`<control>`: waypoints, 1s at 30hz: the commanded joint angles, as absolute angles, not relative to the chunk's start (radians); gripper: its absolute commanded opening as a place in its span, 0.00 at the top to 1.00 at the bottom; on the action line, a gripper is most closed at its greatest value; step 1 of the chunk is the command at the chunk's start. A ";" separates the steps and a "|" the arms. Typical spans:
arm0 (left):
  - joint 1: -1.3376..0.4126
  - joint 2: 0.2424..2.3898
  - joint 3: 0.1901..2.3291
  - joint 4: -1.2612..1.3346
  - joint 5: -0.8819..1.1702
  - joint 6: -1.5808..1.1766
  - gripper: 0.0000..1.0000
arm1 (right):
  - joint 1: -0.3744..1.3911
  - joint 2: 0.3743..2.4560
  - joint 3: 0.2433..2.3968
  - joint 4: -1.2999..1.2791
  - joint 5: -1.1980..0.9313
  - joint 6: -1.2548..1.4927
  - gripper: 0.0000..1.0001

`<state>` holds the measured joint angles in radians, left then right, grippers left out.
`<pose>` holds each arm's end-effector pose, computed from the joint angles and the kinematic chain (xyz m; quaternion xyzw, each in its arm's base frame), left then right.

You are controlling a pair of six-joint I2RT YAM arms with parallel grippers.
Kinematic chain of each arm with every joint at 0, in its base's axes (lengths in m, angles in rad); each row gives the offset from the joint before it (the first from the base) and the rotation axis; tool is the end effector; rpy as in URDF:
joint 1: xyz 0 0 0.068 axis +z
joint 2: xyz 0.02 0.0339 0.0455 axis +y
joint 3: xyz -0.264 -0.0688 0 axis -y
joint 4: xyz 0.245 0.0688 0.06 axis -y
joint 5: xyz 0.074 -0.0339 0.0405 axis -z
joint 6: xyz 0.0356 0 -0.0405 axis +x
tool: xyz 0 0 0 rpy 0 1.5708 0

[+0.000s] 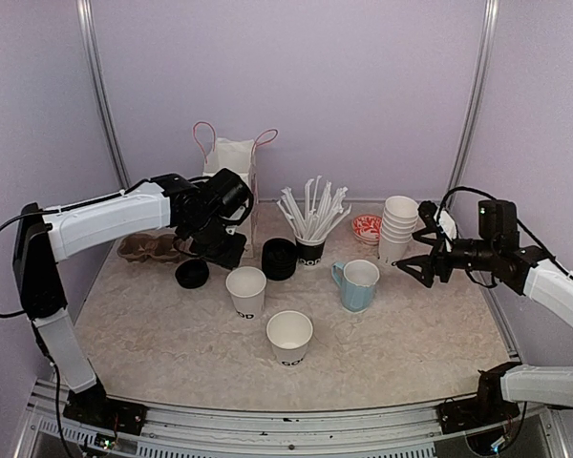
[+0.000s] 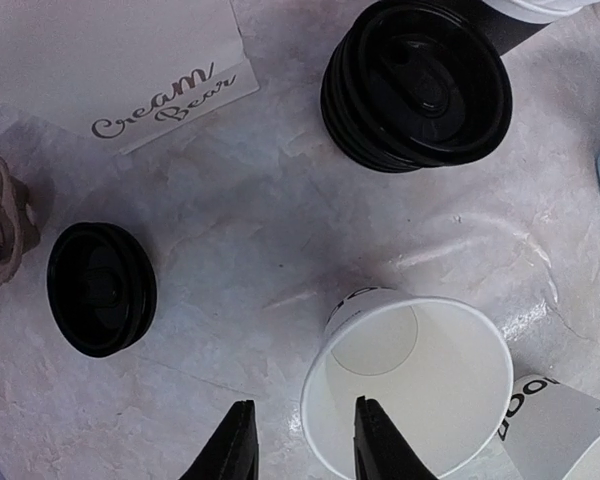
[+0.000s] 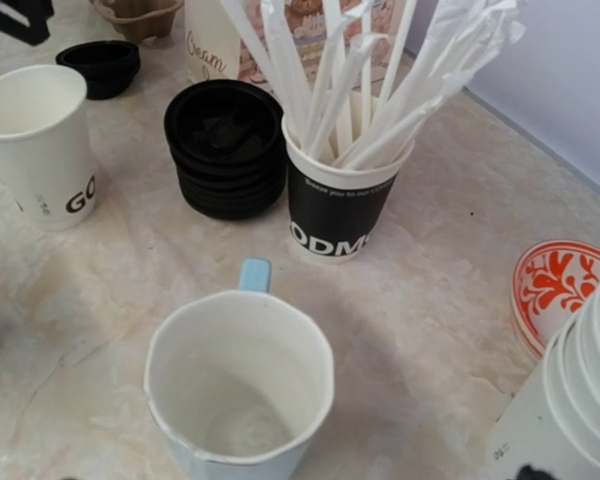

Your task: Pack the takeout coffee

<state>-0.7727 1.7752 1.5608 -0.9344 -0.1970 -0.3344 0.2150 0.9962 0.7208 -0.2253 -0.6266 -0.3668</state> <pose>0.2700 -0.2535 0.2791 0.1914 0.9543 -0.0278 0.2278 0.2093 0.0671 0.2769 -0.3853 0.7389 0.2276 0.5038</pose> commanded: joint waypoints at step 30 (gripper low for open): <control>-0.435 1.509 1.428 -1.103 -0.169 -0.310 1.00 | 0.196 1.014 0.702 -0.198 -0.647 -0.391 0.22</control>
